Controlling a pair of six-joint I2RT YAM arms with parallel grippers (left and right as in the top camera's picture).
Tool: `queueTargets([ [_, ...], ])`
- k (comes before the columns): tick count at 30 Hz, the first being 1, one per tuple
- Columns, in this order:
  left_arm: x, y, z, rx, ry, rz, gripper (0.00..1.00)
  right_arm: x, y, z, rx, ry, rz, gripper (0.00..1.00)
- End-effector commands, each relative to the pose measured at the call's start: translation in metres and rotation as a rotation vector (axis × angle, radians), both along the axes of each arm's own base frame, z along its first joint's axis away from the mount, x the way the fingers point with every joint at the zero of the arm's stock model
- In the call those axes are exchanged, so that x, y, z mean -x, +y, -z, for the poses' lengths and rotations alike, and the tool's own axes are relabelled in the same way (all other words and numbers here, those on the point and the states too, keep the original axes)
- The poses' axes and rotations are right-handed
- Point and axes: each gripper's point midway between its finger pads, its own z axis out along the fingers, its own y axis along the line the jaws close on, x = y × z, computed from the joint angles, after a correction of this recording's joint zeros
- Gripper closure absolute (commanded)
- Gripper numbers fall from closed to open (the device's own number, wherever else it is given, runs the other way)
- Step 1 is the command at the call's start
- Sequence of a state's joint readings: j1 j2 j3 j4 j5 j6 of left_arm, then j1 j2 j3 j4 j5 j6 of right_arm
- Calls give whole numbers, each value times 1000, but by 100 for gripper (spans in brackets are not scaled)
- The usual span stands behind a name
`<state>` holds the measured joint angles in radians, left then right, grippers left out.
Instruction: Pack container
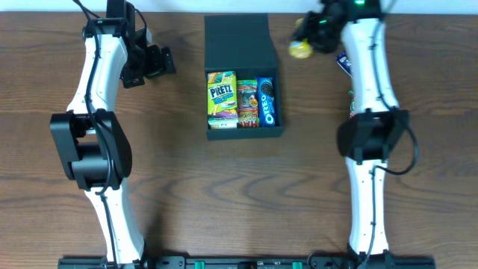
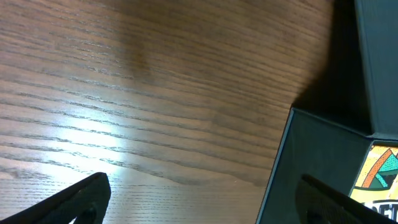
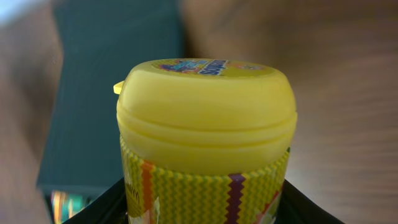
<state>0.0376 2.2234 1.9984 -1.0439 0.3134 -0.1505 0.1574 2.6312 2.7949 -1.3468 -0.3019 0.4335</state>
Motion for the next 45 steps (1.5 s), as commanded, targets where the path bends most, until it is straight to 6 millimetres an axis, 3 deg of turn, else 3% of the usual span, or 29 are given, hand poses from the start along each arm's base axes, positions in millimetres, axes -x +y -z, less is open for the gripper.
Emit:
queueTargets([
  [1, -4, 4, -19, -29, -59, 60, 5, 23, 52, -6, 17, -10, -172, 80],
  [3, -4, 4, -19, -34, -65, 85, 5, 40, 76, -3, 71, -1, -246, 80],
  [7, -1, 4, -18, -50, -70, 152, 5, 67, 90, -12, 145, 14, -332, 80],
  [9, -1, 4, -18, -52, -73, 157, 5, 74, 86, -26, 145, 13, -329, 80],
  [11, -2, 4, -18, -52, -74, 158, 5, 79, 69, -38, 144, 24, -303, 80],
  [13, -2, 4, -18, -53, -76, 162, 4, 87, 57, -40, 117, 48, -286, 80],
  [18, -3, 4, -19, -55, -83, 165, 5, 110, 56, -21, 69, 118, -298, 82],
  [26, -5, 4, -19, -55, -90, 165, 5, 126, 87, 0, 122, 129, -352, 76],
  [31, -5, 4, -19, -55, -89, 165, 5, 143, 103, 23, 134, 178, -374, 76],
  [32, -5, 4, -19, -55, -90, 165, 5, 146, 106, 26, 135, 181, -382, 71],
  [34, -5, 4, -19, -55, -90, 165, 5, 147, 110, 26, 143, 175, -392, 41],
  [36, -4, 4, -19, -55, -87, 165, 4, 146, 114, 26, 146, 158, -399, 17],
  [42, -4, 4, -19, -59, -90, 179, 5, 143, 114, 23, 139, 149, -395, 8],
  [45, -4, 4, -19, -59, -90, 179, 5, 128, 104, 7, 139, 98, -366, 1],
])
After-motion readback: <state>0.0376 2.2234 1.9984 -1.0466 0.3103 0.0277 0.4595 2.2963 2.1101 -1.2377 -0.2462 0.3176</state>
